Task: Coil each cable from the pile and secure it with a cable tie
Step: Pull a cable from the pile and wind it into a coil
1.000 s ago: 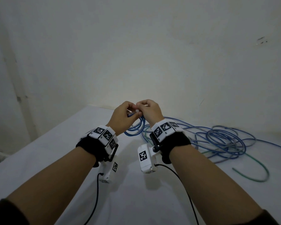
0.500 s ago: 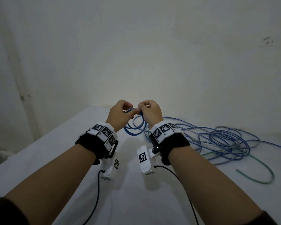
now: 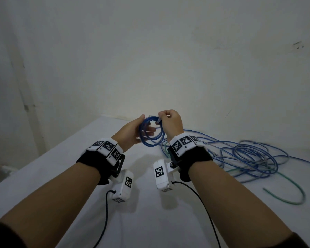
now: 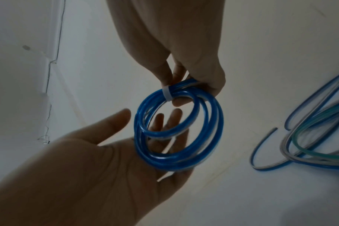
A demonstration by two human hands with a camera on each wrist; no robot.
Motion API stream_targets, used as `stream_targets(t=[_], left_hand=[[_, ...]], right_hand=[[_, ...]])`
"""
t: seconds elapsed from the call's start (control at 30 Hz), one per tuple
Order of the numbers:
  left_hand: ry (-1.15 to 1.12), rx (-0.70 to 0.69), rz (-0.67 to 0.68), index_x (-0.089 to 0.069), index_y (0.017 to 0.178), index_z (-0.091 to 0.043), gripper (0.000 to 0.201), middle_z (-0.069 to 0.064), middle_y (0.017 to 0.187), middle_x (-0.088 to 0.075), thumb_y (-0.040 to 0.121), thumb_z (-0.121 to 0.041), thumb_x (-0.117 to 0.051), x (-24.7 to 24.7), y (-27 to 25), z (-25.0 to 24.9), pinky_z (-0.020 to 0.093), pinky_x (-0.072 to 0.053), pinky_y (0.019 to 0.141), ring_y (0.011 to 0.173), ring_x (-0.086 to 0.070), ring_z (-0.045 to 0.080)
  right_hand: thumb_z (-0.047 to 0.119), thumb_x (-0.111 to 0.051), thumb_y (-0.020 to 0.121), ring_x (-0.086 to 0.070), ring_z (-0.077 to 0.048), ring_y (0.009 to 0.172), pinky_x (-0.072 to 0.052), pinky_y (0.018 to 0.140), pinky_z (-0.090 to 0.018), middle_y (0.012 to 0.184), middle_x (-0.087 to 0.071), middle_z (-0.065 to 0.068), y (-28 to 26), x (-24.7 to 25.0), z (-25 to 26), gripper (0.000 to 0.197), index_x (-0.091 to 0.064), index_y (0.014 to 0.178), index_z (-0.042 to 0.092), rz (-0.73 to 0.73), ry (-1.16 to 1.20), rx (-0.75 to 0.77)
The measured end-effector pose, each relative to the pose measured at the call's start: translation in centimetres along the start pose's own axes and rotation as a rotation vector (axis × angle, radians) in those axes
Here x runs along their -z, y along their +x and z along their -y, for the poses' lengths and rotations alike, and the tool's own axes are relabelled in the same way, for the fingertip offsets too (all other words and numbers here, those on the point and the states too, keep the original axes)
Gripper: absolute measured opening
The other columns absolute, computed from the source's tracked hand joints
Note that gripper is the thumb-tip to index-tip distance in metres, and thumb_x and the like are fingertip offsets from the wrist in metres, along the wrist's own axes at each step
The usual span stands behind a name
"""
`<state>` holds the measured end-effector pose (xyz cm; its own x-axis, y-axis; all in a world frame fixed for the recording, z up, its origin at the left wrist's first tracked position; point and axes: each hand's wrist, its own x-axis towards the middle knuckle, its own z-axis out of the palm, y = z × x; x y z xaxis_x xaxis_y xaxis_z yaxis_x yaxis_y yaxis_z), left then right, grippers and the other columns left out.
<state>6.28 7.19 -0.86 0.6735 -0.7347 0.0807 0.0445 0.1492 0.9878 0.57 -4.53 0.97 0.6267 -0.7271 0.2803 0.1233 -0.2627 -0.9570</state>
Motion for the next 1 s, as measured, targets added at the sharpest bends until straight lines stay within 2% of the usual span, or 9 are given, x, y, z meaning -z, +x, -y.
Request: stream_targets(t=[0.1, 0.23, 0.37, 0.57, 0.63, 0.7, 0.8, 0.9, 1.0], left_hand=[[0.050, -0.065, 0.090, -0.056, 0.090, -0.012, 0.032, 0.001, 0.075, -0.067, 0.102, -0.029, -0.031, 0.2, -0.4, 0.4, 0.036, -0.047, 0.088, 0.075, -0.064, 0.014], [0.363, -0.280, -0.113, -0.056, 0.082, -0.011, 0.020, 0.001, 0.064, -0.058, 0.097, -0.020, -0.046, 0.5, -0.3, 0.4, 0.023, -0.045, 0.068, 0.060, -0.055, 0.011], [0.783, -0.391, -0.160, -0.056, 0.077, -0.016, 0.021, -0.003, 0.066, -0.058, 0.088, -0.034, -0.061, 1.6, 0.0, 0.7, 0.024, -0.038, 0.061, 0.059, -0.049, 0.010], [0.929, -0.530, -0.184, -0.069, 0.088, -0.020, 0.050, -0.002, 0.087, -0.062, 0.080, -0.060, -0.041, 3.6, 0.2, 1.0, 0.031, -0.036, 0.083, 0.086, -0.053, 0.011], [0.878, -0.417, -0.312, -0.065, 0.107, -0.013, 0.048, 0.005, 0.114, -0.056, 0.087, -0.051, -0.043, 4.3, 0.8, 1.1, 0.025, -0.029, 0.096, 0.114, -0.046, 0.018], [0.788, -0.162, -0.312, -0.047, 0.126, -0.009, 0.041, 0.012, 0.129, -0.046, 0.095, -0.036, -0.047, 4.7, 1.5, 1.2, 0.032, -0.033, 0.102, 0.122, -0.043, 0.024], [0.490, 0.109, -0.240, -0.039, 0.127, -0.011, 0.036, 0.014, 0.115, -0.056, 0.097, -0.030, -0.045, 5.0, 1.8, 1.3, 0.036, -0.052, 0.079, 0.097, -0.057, 0.026], [0.475, 0.081, -0.261, -0.050, 0.109, -0.009, 0.017, 0.007, 0.084, -0.064, 0.098, -0.020, -0.044, 5.6, 2.1, 1.6, 0.033, -0.055, 0.064, 0.068, -0.060, 0.019], [0.698, 0.058, -0.325, -0.053, 0.097, -0.009, 0.008, 0.005, 0.075, -0.064, 0.096, -0.015, -0.047, 6.8, 2.4, 1.7, 0.022, -0.051, 0.044, 0.059, -0.059, 0.015]], right_hand=[[0.013, -0.053, 0.090, -0.065, -0.027, 0.081, -0.050, 0.082, -0.039, 0.065, -0.059, 0.004, 0.2, -0.4, -0.3, 0.009, -0.052, 0.081, 0.014, -0.003, 0.012, -0.014], [0.019, -0.050, 0.094, -0.053, -0.018, 0.085, -0.041, 0.072, -0.026, 0.085, -0.057, 0.000, 0.0, -0.8, -0.5, 0.014, -0.057, 0.098, 0.007, 0.043, -0.079, 0.019], [0.036, -0.062, 0.086, -0.064, -0.025, 0.089, -0.052, 0.084, -0.038, 0.097, -0.066, -0.007, -0.5, -1.8, -0.7, 0.022, -0.058, 0.091, 0.014, 0.141, -0.041, -0.060], [0.002, -0.064, 0.079, -0.060, -0.024, 0.064, -0.055, 0.073, -0.035, 0.073, -0.064, -0.014, -0.2, -2.3, -1.2, 0.007, -0.062, 0.086, 0.004, 0.157, 0.104, -0.154], [-0.005, -0.061, 0.081, -0.057, -0.020, 0.057, -0.053, 0.065, -0.027, 0.068, -0.061, -0.015, -0.3, -2.5, -1.4, 0.008, -0.059, 0.084, 0.002, 0.176, 0.144, -0.187], [-0.006, -0.058, 0.084, -0.058, -0.016, 0.053, -0.054, 0.064, -0.023, 0.068, -0.061, -0.014, -0.3, -3.0, -1.7, 0.009, -0.057, 0.081, 0.003, 0.193, 0.189, -0.202], [-0.008, -0.055, 0.086, -0.058, -0.013, 0.049, -0.055, 0.060, -0.020, 0.067, -0.060, -0.014, -0.1, -3.9, -2.2, 0.011, -0.057, 0.080, 0.002, 0.203, 0.289, -0.221], [-0.005, -0.060, 0.085, -0.060, -0.017, 0.053, -0.057, 0.065, -0.024, 0.067, -0.062, -0.014, 0.4, -4.6, -2.6, 0.009, -0.056, 0.081, 0.002, 0.222, 0.255, -0.223], [-0.003, -0.063, 0.084, -0.062, -0.027, 0.060, -0.058, 0.072, -0.039, 0.072, -0.064, -0.020, 0.6, -5.8, -3.4, 0.013, -0.054, 0.077, 0.004, 0.265, 0.101, -0.202]])
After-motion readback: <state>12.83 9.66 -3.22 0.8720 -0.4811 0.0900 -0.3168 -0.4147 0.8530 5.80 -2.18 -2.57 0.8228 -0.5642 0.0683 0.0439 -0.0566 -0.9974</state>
